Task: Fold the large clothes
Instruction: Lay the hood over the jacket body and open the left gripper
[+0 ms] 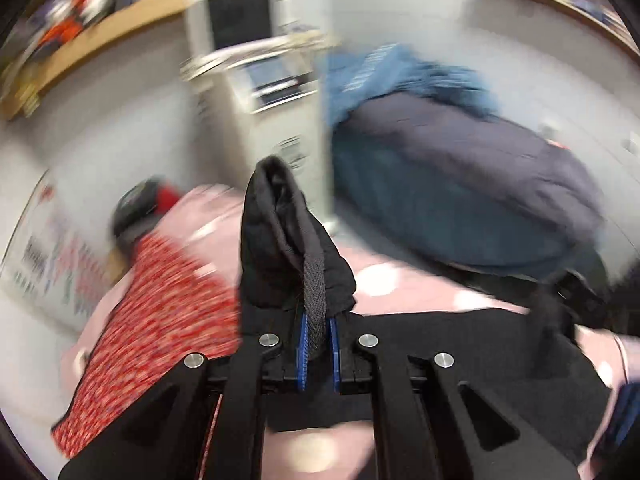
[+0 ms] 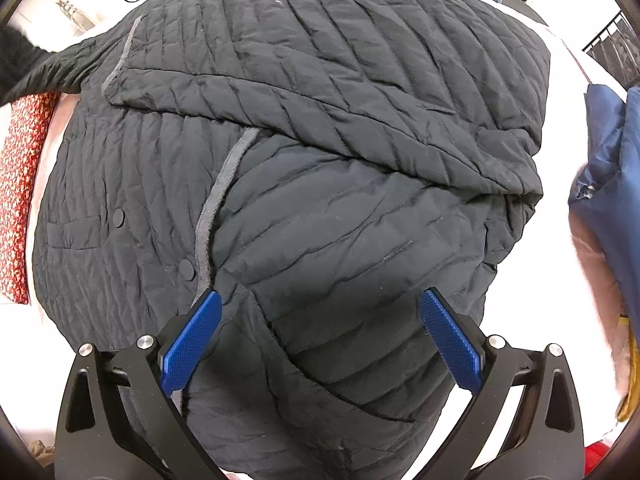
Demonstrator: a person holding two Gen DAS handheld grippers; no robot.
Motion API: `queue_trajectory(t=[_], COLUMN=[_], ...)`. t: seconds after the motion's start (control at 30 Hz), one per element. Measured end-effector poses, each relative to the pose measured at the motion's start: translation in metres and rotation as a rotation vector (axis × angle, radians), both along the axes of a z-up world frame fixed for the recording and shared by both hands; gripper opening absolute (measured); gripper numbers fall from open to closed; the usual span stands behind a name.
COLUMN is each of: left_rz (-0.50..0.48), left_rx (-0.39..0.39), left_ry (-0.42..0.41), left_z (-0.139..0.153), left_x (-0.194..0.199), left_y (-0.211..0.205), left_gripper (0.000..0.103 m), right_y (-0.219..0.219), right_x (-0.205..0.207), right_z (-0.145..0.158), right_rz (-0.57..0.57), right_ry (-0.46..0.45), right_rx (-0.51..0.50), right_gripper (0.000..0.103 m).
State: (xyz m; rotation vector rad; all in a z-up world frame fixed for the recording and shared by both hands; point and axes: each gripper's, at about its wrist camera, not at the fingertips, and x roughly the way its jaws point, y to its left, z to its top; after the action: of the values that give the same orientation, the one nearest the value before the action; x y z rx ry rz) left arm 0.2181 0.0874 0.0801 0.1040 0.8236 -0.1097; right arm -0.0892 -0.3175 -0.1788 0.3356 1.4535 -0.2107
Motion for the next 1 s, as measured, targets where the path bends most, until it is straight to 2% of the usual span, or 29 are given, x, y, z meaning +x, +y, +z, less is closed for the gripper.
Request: queue_trajectory(t=[0.13,0.23,0.33,0.47,0.57,0.73,0.83,1.0], left_rz=[-0.226,-0.396,-0.498,-0.581,-0.612,-0.641,-0.653,-0.648], left_rx=[-0.036,-0.042,-0.043,-0.044,-0.013,0.109,0.149,0.16], left_ry=[-0.025,-0.004,0.055,0.194,0.264,0.363,0.401,0.461], left_z=[0.005,-0.013,-0.039,-0.088,-0.122,-0.173,-0.19,-0.2], left_x=[-0.032,-0.071,-0.102,-0.14,-0.167,-0.198,-0.202,-0.209], left_y=[-0.099,-0.177,-0.227,-0.282,-0.306,-0.336,-0.334,-0.32], left_gripper=[0.008,0.008,0.008,0.008,0.008,0.008,0.009,0.01], right_y=[-0.009,-0.025,-0.04,-0.058,-0.069,-0.083,-0.089,-0.093], right_x=[-0.009,-0.021,-0.034,-0.05,-0.062,-0.075,-0.078,-0.08], right_z=[0.009,0.01,0.01,0.01,0.006,0.001,-0.002,-0.005], right_rz=[-0.04,-0.082,-0.121,-0.165,-0.194,-0.217,-0.225,-0.215], right_ry=[-0.008,-0.006,-0.004,0.005,0.016,0.033,0.037,0.041], right_rx=[-0.002,-0.001,0.0,0.0,0.004,0.023,0.044,0.045], right_gripper=[0.098,0.098,0.098,0.098,0.098,0.098,0.098,0.098])
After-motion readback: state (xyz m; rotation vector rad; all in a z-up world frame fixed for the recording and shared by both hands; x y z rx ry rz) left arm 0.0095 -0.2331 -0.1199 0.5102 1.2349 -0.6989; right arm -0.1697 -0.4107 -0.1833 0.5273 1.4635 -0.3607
